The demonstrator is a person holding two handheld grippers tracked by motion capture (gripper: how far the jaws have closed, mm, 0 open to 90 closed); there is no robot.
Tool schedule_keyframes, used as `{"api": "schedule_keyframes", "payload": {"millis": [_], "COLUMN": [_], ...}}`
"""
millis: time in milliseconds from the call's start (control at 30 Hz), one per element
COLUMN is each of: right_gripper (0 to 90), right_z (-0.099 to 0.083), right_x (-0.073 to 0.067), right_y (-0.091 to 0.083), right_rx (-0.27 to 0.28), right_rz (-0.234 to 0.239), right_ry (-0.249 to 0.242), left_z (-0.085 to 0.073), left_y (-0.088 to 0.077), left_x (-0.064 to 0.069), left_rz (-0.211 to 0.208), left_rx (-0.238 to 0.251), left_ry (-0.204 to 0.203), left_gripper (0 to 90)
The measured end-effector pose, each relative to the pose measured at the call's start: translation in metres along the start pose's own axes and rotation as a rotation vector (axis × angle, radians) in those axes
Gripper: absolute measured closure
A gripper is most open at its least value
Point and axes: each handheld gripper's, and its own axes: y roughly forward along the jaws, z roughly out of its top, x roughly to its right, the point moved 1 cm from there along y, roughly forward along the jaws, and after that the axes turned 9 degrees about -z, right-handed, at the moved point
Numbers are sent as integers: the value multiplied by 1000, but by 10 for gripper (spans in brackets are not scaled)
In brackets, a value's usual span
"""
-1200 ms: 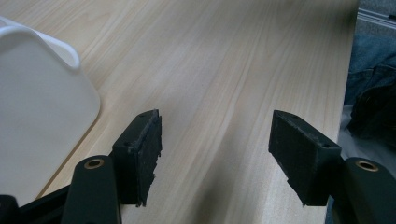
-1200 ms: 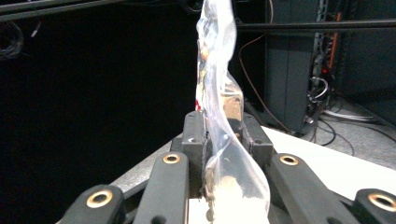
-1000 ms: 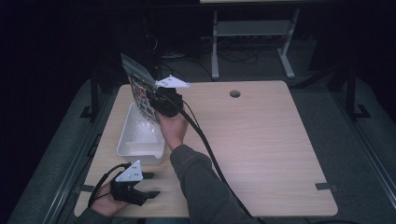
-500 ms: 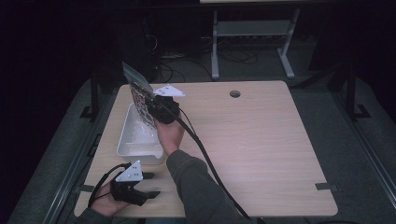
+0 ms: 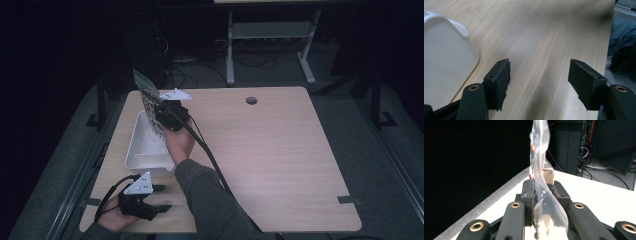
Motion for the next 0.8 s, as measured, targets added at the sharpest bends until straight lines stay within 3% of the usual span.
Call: {"api": "schedule_keyframes", "payload": {"millis": [233,267,433,567,800], "right_gripper": [726,713,722,748,751], "right_z": [6,9,10,8,1], "right_x": [8,11,17,16,8], "right_y": [0,3,5,1,-8], "right_rx": [-64,-98,-125,-112,-42], "right_rz": [35,76,126,109,77], "right_ry": [-23,-42,-12,-10,62], "left_z": [0,0,0,0,0], "left_y": [0,0,0,0,1], "left_x": [0,0,0,-1,0], "left_rz": [1,2,2,2,-2], "left_rx": [1,2,1,0,0], "left_ry": [-1,-2,-4,-3,-5], "left_gripper": [331,330,330,329,329]}}
